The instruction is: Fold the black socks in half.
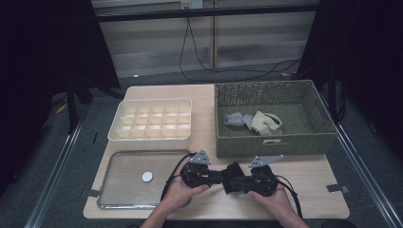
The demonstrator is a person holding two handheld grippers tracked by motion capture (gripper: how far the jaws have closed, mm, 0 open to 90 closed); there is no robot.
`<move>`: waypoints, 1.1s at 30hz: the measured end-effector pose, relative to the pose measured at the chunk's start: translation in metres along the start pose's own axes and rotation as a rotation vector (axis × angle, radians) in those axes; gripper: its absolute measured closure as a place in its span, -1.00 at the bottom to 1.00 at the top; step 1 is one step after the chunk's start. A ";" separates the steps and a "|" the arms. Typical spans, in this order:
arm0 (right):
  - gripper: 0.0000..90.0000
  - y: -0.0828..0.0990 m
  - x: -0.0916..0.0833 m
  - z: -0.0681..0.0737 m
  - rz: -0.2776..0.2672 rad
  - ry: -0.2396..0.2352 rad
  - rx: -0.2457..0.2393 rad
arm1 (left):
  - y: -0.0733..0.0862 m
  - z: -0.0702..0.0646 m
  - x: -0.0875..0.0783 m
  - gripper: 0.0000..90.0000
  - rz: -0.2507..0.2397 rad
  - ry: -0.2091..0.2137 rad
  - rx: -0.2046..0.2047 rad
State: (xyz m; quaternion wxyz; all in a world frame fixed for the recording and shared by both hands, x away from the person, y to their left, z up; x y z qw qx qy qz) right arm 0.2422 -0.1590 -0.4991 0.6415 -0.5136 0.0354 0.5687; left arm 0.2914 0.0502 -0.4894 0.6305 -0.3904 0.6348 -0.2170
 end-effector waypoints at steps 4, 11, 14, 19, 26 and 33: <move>0.67 0.001 0.000 0.000 0.000 0.000 0.003 | -0.011 0.002 0.002 0.42 -0.020 0.005 0.000; 0.66 0.002 -0.001 -0.001 -0.008 -0.005 0.007 | -0.032 0.002 0.015 0.20 -0.030 0.009 0.018; 0.66 0.002 -0.001 -0.002 -0.007 -0.009 0.017 | -0.039 0.006 0.018 0.14 -0.048 -0.003 0.006; 0.64 0.004 -0.002 -0.001 -0.006 0.004 -0.003 | -0.033 0.015 0.029 0.17 -0.022 -0.015 -0.025; 0.62 0.004 -0.005 -0.003 0.019 0.003 -0.008 | -0.023 0.017 0.027 0.06 0.002 -0.010 -0.035; 0.51 0.005 -0.009 -0.002 0.036 0.023 -0.014 | -0.015 0.012 0.028 0.04 0.020 0.006 -0.046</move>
Point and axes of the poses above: each handheld gripper's, and its own axes: x roughly forward along the jaws, y roughly out of its underside, z roughly to its left, the point moved 2 cm from there along x, roughly forward along the jaws, and after that the axes turned 10 degrees about x, right-handed, at the moved point
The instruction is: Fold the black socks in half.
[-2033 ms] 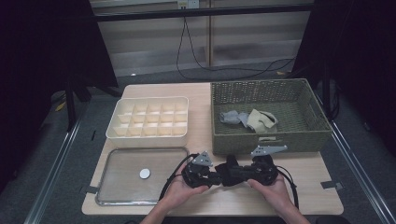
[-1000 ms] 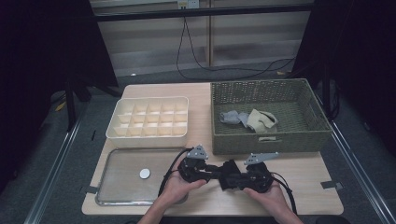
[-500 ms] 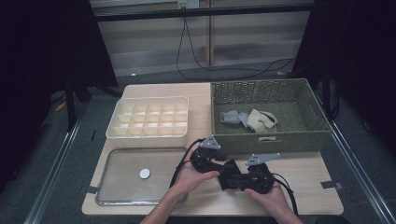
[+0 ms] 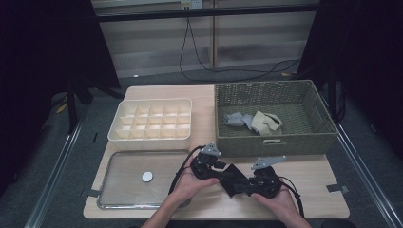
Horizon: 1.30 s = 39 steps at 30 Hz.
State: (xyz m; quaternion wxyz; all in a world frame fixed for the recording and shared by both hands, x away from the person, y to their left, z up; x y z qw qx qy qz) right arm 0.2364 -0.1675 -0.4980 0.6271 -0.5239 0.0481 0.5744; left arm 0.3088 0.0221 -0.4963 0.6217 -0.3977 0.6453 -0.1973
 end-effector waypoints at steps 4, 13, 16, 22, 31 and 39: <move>0.36 0.001 -0.004 0.002 0.014 0.030 -0.006 | 0.003 -0.004 0.000 -0.04 0.009 0.001 0.009; 0.21 0.004 -0.010 -0.002 0.034 0.038 0.016 | 0.007 -0.008 0.004 -0.11 0.013 -0.013 -0.001; 0.13 0.005 -0.014 -0.004 0.033 0.060 0.025 | 0.008 -0.009 0.003 -0.11 0.023 -0.026 0.006; 0.26 0.002 -0.023 -0.004 0.010 0.032 0.032 | 0.009 -0.008 0.005 -0.11 0.014 -0.017 -0.011; 0.42 0.000 -0.030 -0.004 -0.043 0.015 0.043 | 0.011 -0.006 0.006 -0.15 0.014 0.000 -0.034; 0.52 -0.008 -0.029 -0.007 -0.069 0.024 0.070 | 0.011 -0.006 0.007 -0.25 0.019 -0.004 -0.030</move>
Point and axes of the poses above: each handheld gripper's, and its own axes: x roughly forward along the jaws, y roughly out of its underside, z roughly to its left, the point moved 2 cm from there along x, roughly forward along the jaws, and after that the axes turned 10 degrees about x, right-handed, at the moved point
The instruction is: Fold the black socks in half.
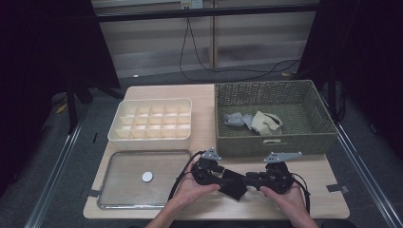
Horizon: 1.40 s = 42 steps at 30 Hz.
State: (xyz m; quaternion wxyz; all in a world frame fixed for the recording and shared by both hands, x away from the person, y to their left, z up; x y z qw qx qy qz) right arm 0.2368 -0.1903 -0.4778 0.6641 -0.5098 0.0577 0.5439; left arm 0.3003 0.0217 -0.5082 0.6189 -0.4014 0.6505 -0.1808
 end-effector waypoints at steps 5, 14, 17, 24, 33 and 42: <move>0.61 0.003 0.013 0.003 0.077 0.014 -0.029 | 0.000 -0.002 0.000 -0.27 0.001 -0.010 0.019; 0.68 0.013 0.016 0.001 0.110 0.024 -0.015 | -0.001 0.000 0.002 -0.35 0.006 0.001 0.006; 0.69 0.015 0.016 0.000 0.120 0.017 -0.026 | -0.002 -0.001 0.003 -0.35 0.009 0.008 0.015; 0.70 0.018 0.016 -0.001 0.136 0.011 -0.025 | -0.002 0.001 0.006 -0.35 0.019 0.053 -0.024; 0.71 0.020 0.016 -0.001 0.138 0.012 -0.035 | -0.004 0.000 0.009 -0.13 0.038 0.141 -0.051; 0.71 0.021 0.016 -0.003 0.131 0.011 -0.040 | -0.009 -0.005 0.009 0.35 0.042 0.224 -0.061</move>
Point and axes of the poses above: each handheld gripper's, and its own axes: x roughly forward along the jaws, y roughly out of its underside, z roughly to its left, the point moved 2 cm from there along x, roughly forward along the jaws, and after that the axes turned 10 degrees about x, right-handed, at the moved point
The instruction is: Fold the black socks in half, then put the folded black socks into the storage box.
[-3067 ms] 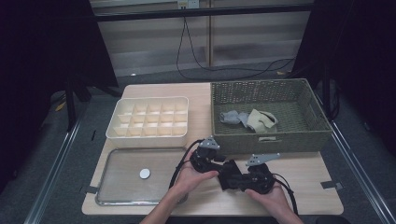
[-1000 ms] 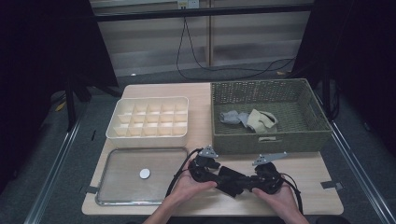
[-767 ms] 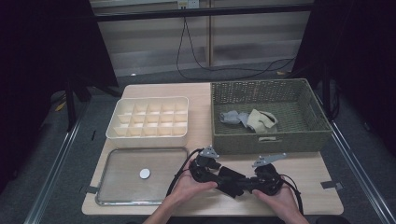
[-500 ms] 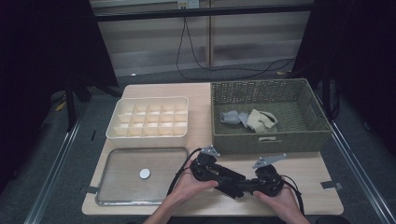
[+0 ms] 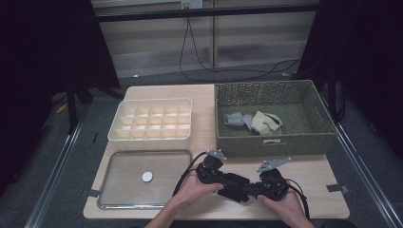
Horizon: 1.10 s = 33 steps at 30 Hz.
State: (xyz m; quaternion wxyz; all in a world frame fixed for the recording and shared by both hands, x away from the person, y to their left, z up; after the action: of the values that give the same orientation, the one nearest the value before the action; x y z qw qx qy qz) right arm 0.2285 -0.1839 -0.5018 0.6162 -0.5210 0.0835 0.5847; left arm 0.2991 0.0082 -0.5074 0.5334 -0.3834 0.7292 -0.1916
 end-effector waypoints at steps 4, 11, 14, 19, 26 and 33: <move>0.67 -0.002 -0.001 -0.001 -0.010 -0.011 0.001 | -0.001 0.001 -0.002 0.40 0.017 0.011 -0.010; 0.57 -0.005 -0.002 -0.005 -0.036 -0.030 0.018 | -0.003 0.002 -0.005 0.41 0.018 0.010 -0.016; 0.42 -0.007 -0.003 -0.004 -0.040 -0.017 0.011 | -0.005 0.002 -0.005 0.41 0.025 0.013 -0.011; 0.32 -0.008 -0.005 -0.003 -0.071 -0.029 0.006 | -0.007 0.004 -0.013 0.41 0.018 -0.002 -0.012; 0.18 -0.010 -0.008 -0.001 -0.106 -0.036 0.005 | -0.008 0.007 -0.022 0.41 0.019 -0.034 -0.002; 0.01 -0.010 -0.011 0.000 -0.130 -0.013 0.010 | -0.012 0.013 -0.036 0.42 0.039 -0.067 0.022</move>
State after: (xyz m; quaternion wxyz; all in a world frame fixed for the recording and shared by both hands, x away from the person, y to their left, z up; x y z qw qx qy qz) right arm 0.2335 -0.1889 -0.4887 0.6560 -0.5182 0.0485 0.5466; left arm 0.3207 0.0295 -0.4812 0.5654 -0.3695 0.7160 -0.1761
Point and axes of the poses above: each handheld gripper's, and its own axes: x roughly forward along the jaws, y roughly out of its underside, z roughly to its left, the point moved 2 cm from there along x, roughly forward along the jaws, and after that the axes turned 10 degrees about x, right-handed, at the moved point
